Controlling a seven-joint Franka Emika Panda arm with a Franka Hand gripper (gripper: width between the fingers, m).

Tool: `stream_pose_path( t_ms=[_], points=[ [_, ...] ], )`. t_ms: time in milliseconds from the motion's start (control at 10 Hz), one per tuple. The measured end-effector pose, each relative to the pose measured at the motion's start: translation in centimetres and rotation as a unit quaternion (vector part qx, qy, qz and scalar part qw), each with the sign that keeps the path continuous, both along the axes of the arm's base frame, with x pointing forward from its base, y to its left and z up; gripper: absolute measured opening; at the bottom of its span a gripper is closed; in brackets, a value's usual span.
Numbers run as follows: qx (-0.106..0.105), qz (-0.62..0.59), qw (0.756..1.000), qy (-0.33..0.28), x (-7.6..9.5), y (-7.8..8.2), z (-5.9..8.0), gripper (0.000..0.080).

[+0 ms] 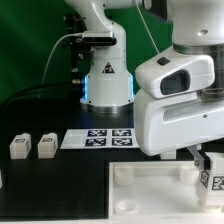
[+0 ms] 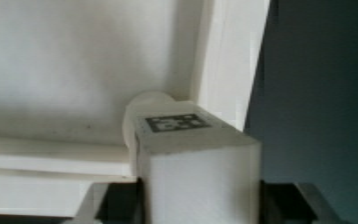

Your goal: Assemble one leg

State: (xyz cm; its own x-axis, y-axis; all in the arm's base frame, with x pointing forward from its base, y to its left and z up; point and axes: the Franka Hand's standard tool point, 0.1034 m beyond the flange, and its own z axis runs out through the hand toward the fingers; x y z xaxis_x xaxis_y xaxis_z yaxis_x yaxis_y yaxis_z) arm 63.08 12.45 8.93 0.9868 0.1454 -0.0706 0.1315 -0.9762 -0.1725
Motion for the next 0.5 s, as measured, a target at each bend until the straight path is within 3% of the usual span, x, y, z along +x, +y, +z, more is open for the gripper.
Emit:
stream_pose_path(
  t_ms=[200, 400, 500],
  points=[
    [0.015, -0.120, 0.993, 0.005, 0.6, -0.6, -0.1, 0.0305],
    [0.043, -0.314, 0.948, 0.041, 0.9, -1.4, -0.1, 0.0306],
    [0.043, -0.375, 0.924, 0.057, 0.9, -1.5, -0.1, 0.0306]
  ],
)
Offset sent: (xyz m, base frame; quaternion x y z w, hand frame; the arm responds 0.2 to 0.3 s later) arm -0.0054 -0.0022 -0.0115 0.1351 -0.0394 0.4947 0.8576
